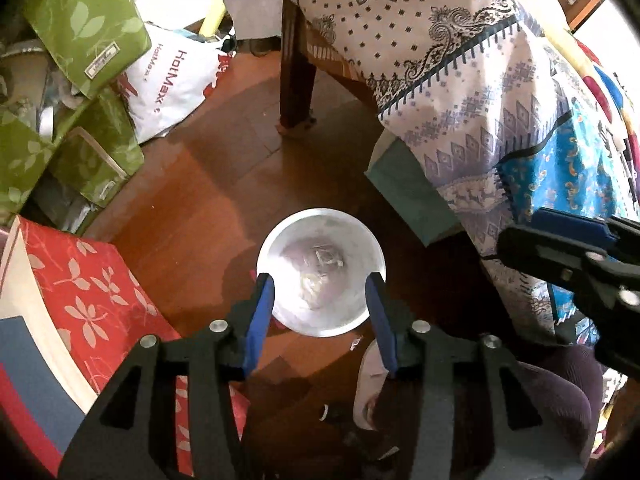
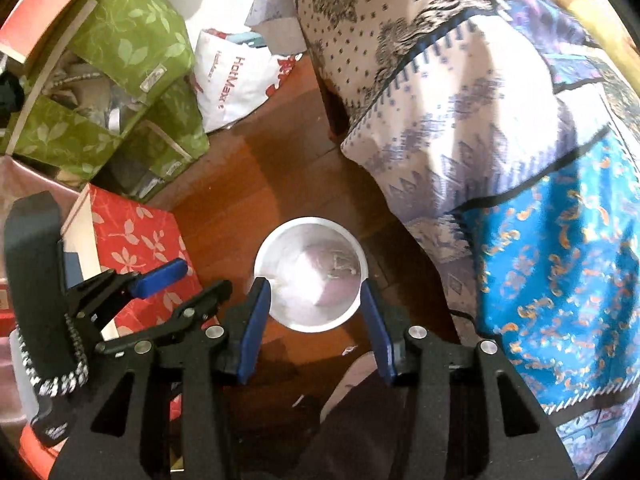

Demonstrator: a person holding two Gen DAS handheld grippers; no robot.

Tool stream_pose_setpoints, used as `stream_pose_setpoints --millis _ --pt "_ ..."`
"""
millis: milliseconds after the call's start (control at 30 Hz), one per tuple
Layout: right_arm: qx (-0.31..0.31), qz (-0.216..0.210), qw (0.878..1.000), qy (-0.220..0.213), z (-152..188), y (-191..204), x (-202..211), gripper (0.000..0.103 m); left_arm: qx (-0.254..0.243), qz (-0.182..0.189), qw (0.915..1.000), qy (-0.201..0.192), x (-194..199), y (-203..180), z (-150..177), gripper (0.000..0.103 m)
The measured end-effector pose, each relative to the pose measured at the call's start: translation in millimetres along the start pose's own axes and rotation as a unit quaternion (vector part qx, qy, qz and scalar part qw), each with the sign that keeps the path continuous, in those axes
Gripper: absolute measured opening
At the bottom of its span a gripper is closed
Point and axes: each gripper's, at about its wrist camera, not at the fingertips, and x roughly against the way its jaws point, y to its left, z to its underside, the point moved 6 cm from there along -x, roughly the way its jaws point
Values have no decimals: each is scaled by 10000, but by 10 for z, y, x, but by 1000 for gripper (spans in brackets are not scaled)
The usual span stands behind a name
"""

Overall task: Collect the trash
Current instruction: 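Open both tools to drop the bag and cable into the bucket, then move both open tools back over the items on the bed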

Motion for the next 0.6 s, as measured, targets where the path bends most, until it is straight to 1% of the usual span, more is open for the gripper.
stream_pose_setpoints --millis 167,333,500,600 --pt "-55 -9 9997 -242 53 -32 236 43 -76 -3 9998 -201 227 -65 -2 47" --pt "-9 12 9983 -577 114 -19 538 43 -158 21 9983 -566 605 -153 7 47" --pt "47 84 9942 -1073 205 -28 971 43 -292 80 9944 -1015 1059 -290 2 47" --pt "75 156 9896 -1427 268 -52 1281 43 -395 99 9904 -1325 1362 -411 -2 47"
